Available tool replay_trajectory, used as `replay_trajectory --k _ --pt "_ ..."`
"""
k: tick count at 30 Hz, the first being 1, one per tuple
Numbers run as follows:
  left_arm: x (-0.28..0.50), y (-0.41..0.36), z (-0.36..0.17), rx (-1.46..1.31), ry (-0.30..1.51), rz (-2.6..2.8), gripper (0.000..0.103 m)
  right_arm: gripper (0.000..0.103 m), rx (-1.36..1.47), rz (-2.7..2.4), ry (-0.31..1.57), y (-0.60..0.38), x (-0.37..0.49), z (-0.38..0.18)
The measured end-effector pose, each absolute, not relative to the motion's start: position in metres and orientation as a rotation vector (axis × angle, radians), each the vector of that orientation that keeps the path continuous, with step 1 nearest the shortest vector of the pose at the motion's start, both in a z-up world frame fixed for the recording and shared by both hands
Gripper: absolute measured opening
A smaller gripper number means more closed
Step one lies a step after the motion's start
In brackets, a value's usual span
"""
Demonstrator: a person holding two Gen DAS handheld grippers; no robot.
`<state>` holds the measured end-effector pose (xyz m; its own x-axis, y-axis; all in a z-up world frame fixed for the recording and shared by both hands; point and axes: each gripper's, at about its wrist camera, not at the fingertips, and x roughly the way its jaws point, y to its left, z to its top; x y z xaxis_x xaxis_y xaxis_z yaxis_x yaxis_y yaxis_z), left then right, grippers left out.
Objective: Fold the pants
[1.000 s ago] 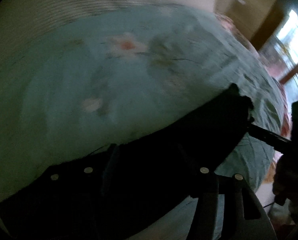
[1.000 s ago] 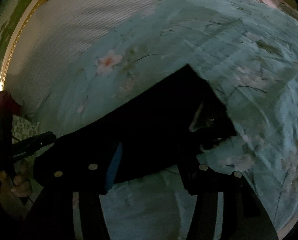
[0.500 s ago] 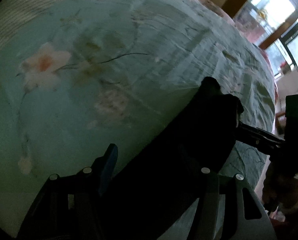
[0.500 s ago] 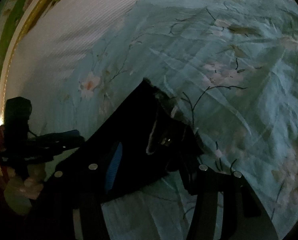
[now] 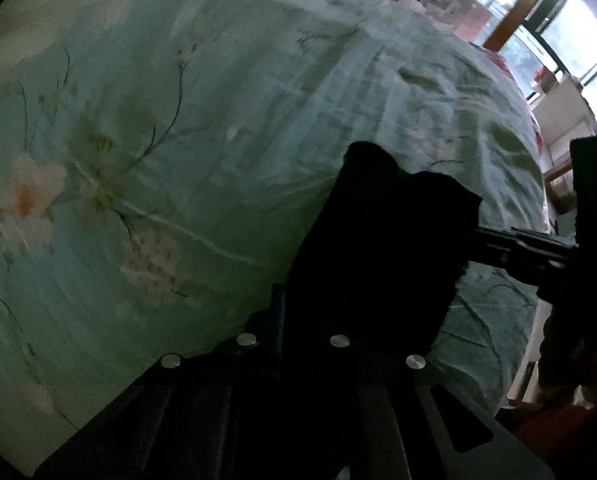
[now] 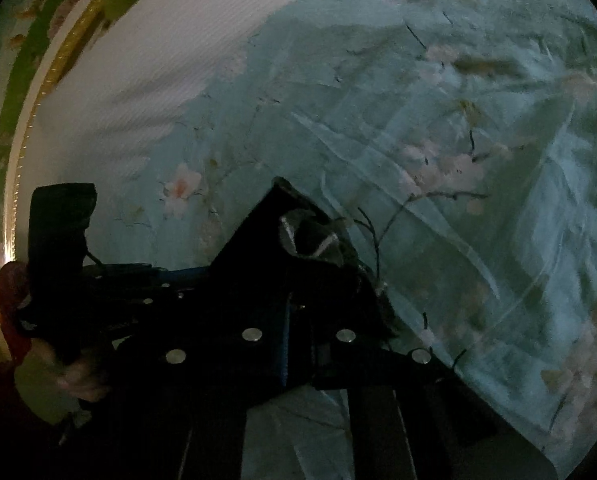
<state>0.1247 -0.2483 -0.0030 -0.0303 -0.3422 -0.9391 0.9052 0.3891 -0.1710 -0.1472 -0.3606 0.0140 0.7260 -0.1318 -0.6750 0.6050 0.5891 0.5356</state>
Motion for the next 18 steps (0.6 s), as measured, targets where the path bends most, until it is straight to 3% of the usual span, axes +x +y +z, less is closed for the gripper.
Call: replay_trajectory --k 4,11,18 --pt "0.12 -0.254 0.008 0.591 1.19 -1.133 0.004 0.007 0.831 -0.454 0.607 -0.361 -0.16 0.029" --pt "0.113 -0.265 -0.013 0.649 1.209 -1.108 0.006 0.008 0.876 -0.5 0.69 -0.369 -0.163 0.004" --pt "0.121 -0.26 -0.003 0.613 1.234 -1.121 0.016 0.02 0.929 -0.533 0.701 -0.379 -0.175 0.002"
